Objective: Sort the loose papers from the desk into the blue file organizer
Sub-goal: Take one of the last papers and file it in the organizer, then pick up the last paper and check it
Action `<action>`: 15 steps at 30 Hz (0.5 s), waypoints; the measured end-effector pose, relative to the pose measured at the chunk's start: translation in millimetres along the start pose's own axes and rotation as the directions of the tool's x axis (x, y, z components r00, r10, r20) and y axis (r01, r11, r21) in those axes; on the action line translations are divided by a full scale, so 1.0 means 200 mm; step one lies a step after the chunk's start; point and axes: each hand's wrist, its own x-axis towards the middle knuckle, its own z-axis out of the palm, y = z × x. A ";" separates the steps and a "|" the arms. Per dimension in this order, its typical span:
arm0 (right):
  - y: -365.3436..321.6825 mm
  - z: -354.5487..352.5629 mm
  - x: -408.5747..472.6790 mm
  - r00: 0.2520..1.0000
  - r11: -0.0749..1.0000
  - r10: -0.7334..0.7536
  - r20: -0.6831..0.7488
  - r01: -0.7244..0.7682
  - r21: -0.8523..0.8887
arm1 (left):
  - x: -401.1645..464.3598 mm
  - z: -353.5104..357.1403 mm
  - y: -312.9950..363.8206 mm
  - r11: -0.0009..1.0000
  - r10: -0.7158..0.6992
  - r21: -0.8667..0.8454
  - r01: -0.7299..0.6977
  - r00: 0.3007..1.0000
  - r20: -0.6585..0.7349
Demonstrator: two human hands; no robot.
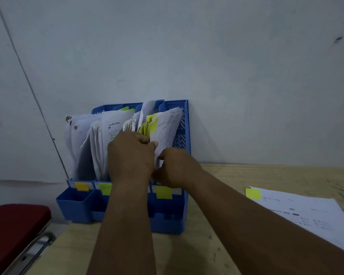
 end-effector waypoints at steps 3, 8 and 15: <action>0.02 -0.01 -0.02 1.000 0.999 0.008 0.006 -0.008 0.039 | 0.01 0.01 -0.03 0.998 -0.048 -0.045 0.048 0.999 -0.001; 0.06 0.03 -0.03 0.998 0.998 0.010 -0.069 -0.005 0.063 | 0.01 0.00 -0.05 0.997 -0.074 -0.028 0.075 0.997 0.027; 0.10 -0.01 -0.12 0.975 0.997 -0.055 -0.213 0.065 0.039 | -0.02 -0.09 0.07 0.997 -0.035 -0.070 0.033 0.999 -0.033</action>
